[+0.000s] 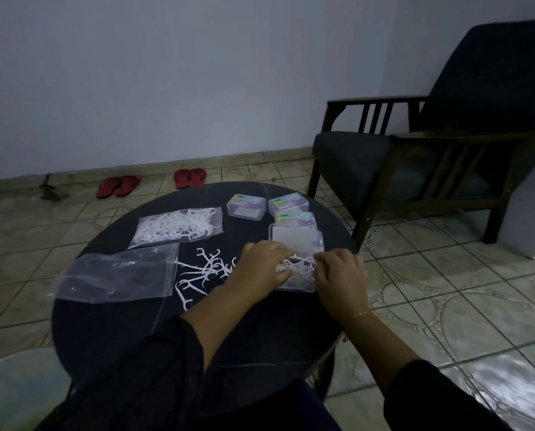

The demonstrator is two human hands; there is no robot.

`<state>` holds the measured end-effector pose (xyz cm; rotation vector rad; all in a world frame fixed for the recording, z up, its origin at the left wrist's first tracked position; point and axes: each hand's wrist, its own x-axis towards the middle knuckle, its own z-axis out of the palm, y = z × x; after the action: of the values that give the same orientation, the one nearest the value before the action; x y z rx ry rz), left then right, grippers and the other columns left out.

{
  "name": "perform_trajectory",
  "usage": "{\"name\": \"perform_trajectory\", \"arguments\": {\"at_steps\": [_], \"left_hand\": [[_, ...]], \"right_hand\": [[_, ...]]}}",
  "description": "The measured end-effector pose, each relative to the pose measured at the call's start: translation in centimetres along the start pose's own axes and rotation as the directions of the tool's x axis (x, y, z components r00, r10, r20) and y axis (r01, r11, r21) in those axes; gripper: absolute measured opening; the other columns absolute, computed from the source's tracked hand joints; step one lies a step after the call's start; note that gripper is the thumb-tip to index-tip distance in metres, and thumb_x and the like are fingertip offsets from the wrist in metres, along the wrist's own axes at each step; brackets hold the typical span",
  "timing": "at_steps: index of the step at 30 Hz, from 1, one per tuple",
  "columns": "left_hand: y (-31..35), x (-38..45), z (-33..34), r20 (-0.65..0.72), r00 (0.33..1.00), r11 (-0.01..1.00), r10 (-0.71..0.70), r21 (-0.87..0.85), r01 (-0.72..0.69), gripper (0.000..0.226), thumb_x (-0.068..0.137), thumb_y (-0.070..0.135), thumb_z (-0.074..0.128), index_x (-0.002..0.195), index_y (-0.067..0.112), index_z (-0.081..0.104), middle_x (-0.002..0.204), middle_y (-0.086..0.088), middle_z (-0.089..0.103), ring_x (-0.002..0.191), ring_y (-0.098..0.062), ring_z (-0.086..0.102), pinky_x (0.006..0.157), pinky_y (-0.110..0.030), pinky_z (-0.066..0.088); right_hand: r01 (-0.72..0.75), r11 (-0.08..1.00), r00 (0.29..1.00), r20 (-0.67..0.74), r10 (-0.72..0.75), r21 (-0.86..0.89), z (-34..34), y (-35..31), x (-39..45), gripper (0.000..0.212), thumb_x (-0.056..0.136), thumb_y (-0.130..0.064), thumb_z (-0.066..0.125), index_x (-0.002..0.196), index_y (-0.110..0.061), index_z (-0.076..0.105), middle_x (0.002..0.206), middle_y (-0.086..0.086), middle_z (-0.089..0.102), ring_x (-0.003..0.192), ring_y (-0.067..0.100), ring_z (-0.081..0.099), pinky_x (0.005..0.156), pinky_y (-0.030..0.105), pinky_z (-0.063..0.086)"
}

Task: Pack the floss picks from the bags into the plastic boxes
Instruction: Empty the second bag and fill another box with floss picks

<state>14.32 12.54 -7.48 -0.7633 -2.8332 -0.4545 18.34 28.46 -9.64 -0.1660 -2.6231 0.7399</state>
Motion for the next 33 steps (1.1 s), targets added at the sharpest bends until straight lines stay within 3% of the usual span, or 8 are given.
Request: {"name": "perform_trajectory", "arguments": {"at_steps": [9, 11, 14, 17, 20, 23, 28, 33], "left_hand": [[-1.8, -3.1, 2.2, -0.29, 0.947, 0.99, -0.139, -0.047, 0.131, 0.033, 0.082, 0.041, 0.067, 0.108, 0.022, 0.07, 0.108, 0.004, 0.06, 0.103, -0.018, 0.053, 0.084, -0.03, 0.029], [-1.7, -3.4, 2.4, -0.273, 0.955, 0.993, -0.119, -0.054, 0.108, 0.032, 0.084, 0.044, 0.057, 0.104, 0.023, 0.072, 0.104, 0.005, 0.06, 0.098, -0.019, 0.055, 0.081, -0.03, 0.03], [-1.2, -3.3, 2.4, -0.198, 0.979, 0.999, -0.054, -0.017, 0.052, 0.041, 0.09, 0.042, 0.039, 0.117, 0.024, 0.065, 0.111, 0.005, 0.057, 0.102, -0.019, 0.052, 0.083, -0.032, 0.032], [-0.9, -3.1, 2.1, -0.142, 0.988, 0.998, -0.051, -0.05, 0.045, 0.046, 0.094, 0.03, 0.043, 0.14, 0.023, 0.044, 0.129, 0.002, 0.049, 0.115, -0.018, 0.043, 0.095, -0.034, 0.031], [-1.2, -3.3, 1.8, -0.132, 0.985, 0.99, -0.107, -0.103, 0.094, 0.053, 0.094, 0.027, 0.047, 0.145, 0.022, 0.034, 0.137, 0.003, 0.043, 0.123, -0.016, 0.038, 0.101, -0.032, 0.027], [-1.7, -3.8, 1.5, -0.159, 0.974, 0.982, -0.16, -0.129, 0.14, 0.05, 0.093, 0.033, 0.052, 0.141, 0.024, 0.041, 0.133, 0.003, 0.046, 0.122, -0.014, 0.042, 0.101, -0.032, 0.028], [-2.1, -4.4, 0.7, -0.115, 0.958, 0.934, -0.263, -0.279, 0.223, 0.04, 0.085, 0.037, 0.067, 0.122, 0.024, 0.059, 0.106, 0.011, 0.054, 0.097, -0.013, 0.058, 0.095, -0.034, 0.04], [-2.6, -3.9, -0.4, -0.073, 0.963, 0.916, -0.26, -0.335, 0.222, 0.035, 0.083, 0.027, 0.072, 0.117, 0.019, 0.067, 0.097, 0.006, 0.059, 0.085, -0.008, 0.057, 0.081, -0.019, 0.042]], "right_hand": [[0.095, 0.96, 0.977, 0.21, -0.039, -0.263, -0.4, -1.0, 0.3, 0.046, 0.093, -0.055, 0.04, 0.134, -0.038, 0.046, 0.129, -0.003, 0.041, 0.119, 0.019, 0.033, 0.095, 0.034, 0.03], [0.117, 0.956, 0.967, 0.249, -0.048, -0.27, -0.4, -1.3, 0.3, 0.04, 0.094, -0.053, 0.037, 0.13, -0.041, 0.049, 0.13, -0.003, 0.039, 0.12, 0.019, 0.032, 0.095, 0.035, 0.029], [0.135, 0.96, 0.961, 0.267, -0.067, -0.245, -0.2, -1.5, 0.2, 0.036, 0.096, -0.047, 0.037, 0.128, -0.042, 0.05, 0.135, -0.003, 0.037, 0.124, 0.019, 0.029, 0.096, 0.035, 0.027], [0.128, 0.962, 0.968, 0.24, -0.069, -0.239, -0.2, -1.5, 0.1, 0.036, 0.096, -0.045, 0.039, 0.129, -0.038, 0.051, 0.137, -0.003, 0.037, 0.125, 0.019, 0.03, 0.097, 0.035, 0.027], [0.116, 0.95, 0.975, 0.218, -0.052, -0.29, -0.1, -1.4, 0.2, 0.035, 0.095, -0.046, 0.04, 0.124, -0.035, 0.056, 0.135, -0.004, 0.039, 0.123, 0.019, 0.031, 0.096, 0.035, 0.028], [0.092, 0.952, 0.983, 0.18, -0.041, -0.29, -0.3, -1.4, 0.3, 0.033, 0.094, -0.046, 0.042, 0.118, -0.033, 0.061, 0.134, -0.003, 0.041, 0.122, 0.019, 0.032, 0.096, 0.035, 0.029], [0.203, 0.94, 0.944, 0.312, -0.112, -0.275, -0.4, -1.9, 0.2, 0.034, 0.094, -0.053, 0.039, 0.122, -0.044, 0.056, 0.145, -0.005, 0.032, 0.131, 0.02, 0.025, 0.101, 0.038, 0.025], [0.158, 0.944, 0.947, 0.315, -0.062, -0.289, -0.6, -2.3, 0.0, 0.037, 0.097, -0.05, 0.034, 0.123, -0.039, 0.058, 0.146, -0.004, 0.032, 0.131, 0.021, 0.025, 0.103, 0.038, 0.025]]}}
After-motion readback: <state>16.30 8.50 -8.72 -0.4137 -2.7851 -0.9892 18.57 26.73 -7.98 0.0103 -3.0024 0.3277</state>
